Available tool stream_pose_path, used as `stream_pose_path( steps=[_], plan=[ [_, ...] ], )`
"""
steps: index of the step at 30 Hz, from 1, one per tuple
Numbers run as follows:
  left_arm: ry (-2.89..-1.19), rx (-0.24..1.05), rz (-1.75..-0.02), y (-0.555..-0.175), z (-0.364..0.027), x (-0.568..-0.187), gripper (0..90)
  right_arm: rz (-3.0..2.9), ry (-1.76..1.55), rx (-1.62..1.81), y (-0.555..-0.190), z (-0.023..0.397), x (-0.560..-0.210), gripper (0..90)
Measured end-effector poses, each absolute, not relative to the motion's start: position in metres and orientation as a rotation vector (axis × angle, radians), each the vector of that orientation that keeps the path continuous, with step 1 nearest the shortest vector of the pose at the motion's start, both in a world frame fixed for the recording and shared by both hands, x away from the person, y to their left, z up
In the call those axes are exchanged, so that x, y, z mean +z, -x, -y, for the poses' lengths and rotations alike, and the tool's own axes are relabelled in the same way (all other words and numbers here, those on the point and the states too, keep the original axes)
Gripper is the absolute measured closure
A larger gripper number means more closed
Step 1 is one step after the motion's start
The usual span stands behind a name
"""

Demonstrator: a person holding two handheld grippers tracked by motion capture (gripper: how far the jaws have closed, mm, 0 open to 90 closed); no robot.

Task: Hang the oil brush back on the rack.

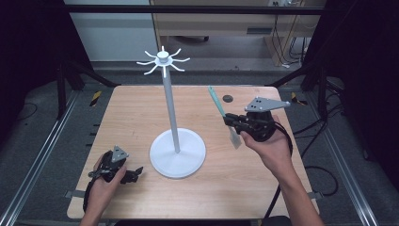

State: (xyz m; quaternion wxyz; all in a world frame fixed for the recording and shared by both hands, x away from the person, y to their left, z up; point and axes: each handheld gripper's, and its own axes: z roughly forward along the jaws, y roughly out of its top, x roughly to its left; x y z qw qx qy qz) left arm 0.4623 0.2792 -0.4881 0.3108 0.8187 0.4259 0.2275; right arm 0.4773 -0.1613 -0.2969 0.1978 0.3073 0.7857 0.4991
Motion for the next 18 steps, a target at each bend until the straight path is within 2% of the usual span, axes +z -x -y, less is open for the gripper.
stream_pose_path(
  steps=[18],
  plan=[
    [-2.142, 0.618, -1.13, -0.462, -0.281, -0.486, 3.6, -2.162, -0.807, 1.465, -0.475, 0.141, -0.282, 82.4]
  ],
)
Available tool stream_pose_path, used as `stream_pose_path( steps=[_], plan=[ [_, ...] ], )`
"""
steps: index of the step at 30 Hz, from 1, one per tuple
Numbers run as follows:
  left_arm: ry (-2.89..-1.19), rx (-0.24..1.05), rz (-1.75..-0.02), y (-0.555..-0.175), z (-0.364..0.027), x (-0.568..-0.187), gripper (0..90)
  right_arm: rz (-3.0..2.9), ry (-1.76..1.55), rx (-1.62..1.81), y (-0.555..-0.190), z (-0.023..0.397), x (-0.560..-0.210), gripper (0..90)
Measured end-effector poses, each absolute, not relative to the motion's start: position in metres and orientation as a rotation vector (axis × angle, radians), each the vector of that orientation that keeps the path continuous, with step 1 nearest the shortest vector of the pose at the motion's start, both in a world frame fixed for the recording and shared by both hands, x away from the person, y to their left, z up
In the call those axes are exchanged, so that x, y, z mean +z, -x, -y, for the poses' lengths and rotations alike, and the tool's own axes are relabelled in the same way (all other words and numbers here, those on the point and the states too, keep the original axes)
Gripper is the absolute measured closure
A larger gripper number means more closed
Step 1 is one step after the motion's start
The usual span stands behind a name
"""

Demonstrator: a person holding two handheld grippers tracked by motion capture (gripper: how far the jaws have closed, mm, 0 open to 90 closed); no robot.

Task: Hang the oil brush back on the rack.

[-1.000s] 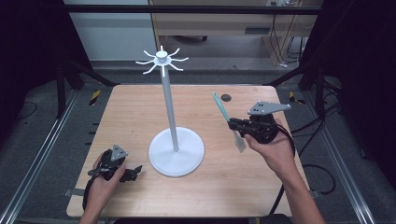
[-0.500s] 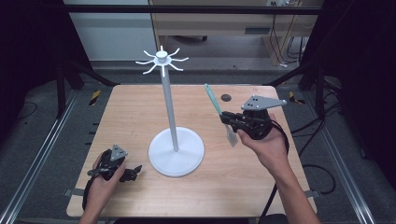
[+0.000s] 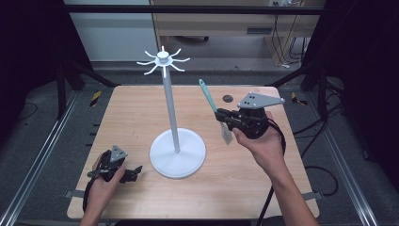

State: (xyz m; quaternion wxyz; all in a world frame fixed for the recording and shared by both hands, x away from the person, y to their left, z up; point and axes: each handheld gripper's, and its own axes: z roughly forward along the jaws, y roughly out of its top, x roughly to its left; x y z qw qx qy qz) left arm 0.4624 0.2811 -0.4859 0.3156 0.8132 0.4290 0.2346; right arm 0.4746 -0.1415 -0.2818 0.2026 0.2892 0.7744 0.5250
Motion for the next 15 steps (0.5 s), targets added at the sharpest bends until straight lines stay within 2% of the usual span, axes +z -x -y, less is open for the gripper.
stream_pose_path(
  steps=[15],
  plan=[
    [-2.138, 0.605, -1.137, -0.46, -0.281, -0.487, 3.6, -2.129, -0.763, 1.539, -0.468, 0.136, -0.269, 82.4]
  ],
)
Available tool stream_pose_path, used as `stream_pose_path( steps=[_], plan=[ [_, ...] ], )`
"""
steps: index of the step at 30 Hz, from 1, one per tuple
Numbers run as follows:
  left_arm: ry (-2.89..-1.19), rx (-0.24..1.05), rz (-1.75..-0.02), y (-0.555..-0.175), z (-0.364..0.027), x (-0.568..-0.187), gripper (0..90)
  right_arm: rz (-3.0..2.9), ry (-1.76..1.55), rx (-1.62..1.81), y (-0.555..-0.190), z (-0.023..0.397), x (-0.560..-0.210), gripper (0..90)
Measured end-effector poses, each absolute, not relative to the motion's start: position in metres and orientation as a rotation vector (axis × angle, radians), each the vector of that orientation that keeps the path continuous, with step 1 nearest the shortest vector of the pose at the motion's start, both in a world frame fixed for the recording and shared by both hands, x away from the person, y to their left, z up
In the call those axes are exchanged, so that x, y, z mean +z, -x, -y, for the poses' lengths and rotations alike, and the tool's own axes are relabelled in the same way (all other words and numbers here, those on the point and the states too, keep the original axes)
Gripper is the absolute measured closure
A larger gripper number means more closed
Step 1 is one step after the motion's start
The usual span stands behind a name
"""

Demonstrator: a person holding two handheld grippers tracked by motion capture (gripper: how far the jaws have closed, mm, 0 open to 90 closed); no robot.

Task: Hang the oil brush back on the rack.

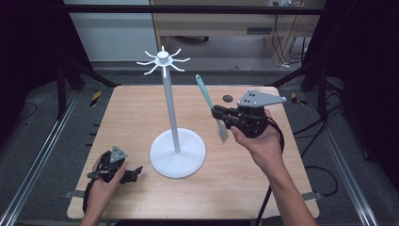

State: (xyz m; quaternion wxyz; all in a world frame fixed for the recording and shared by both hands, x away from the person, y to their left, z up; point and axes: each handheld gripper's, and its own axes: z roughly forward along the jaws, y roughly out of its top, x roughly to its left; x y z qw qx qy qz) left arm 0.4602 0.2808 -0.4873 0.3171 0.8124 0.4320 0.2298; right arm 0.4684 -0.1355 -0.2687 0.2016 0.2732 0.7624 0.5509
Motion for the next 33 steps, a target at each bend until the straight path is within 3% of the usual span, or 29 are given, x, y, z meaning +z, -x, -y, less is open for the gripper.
stream_pose_path(
  steps=[33],
  plan=[
    [-2.137, 0.606, -1.134, -0.461, -0.283, -0.486, 3.7, -2.088, -0.65, 1.654, -0.457, 0.115, -0.243, 82.2]
  ],
)
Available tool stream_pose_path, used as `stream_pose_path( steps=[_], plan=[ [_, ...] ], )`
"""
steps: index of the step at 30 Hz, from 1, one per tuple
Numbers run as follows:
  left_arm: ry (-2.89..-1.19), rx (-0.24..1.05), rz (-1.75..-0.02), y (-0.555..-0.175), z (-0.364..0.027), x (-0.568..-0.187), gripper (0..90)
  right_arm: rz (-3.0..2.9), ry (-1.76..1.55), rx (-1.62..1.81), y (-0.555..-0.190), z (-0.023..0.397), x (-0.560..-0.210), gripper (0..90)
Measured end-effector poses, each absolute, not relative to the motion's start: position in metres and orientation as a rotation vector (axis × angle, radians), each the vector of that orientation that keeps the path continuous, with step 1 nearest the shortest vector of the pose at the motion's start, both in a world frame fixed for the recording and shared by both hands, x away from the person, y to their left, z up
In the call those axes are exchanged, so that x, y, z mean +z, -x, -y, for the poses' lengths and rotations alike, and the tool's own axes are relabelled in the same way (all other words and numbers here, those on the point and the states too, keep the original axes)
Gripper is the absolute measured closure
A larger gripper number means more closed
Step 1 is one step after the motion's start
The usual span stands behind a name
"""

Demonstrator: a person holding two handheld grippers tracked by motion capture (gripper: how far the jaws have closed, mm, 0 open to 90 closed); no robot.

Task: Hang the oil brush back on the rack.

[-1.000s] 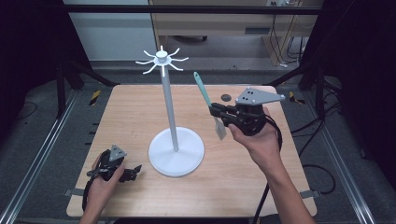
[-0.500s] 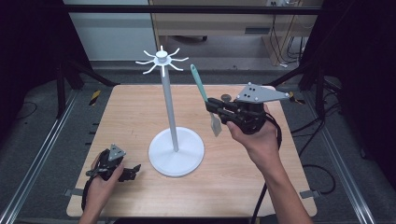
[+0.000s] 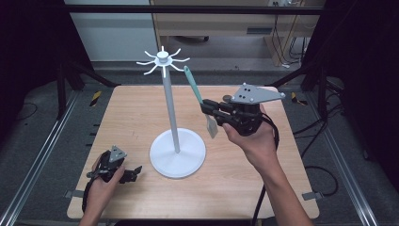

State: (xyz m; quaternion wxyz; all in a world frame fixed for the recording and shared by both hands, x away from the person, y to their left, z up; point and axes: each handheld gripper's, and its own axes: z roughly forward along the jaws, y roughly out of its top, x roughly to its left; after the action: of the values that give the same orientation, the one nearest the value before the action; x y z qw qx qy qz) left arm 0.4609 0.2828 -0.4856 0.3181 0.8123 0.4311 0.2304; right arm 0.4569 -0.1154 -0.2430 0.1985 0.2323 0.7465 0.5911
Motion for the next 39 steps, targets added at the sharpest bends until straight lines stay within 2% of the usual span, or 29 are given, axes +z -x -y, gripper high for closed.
stream_pose_path(
  steps=[39],
  plan=[
    [-2.141, 0.601, -1.136, -0.461, -0.2838, -0.4859, 3.9, -2.132, -0.635, 1.605, -0.4594, 0.1092, -0.2373, 82.3]
  ],
)
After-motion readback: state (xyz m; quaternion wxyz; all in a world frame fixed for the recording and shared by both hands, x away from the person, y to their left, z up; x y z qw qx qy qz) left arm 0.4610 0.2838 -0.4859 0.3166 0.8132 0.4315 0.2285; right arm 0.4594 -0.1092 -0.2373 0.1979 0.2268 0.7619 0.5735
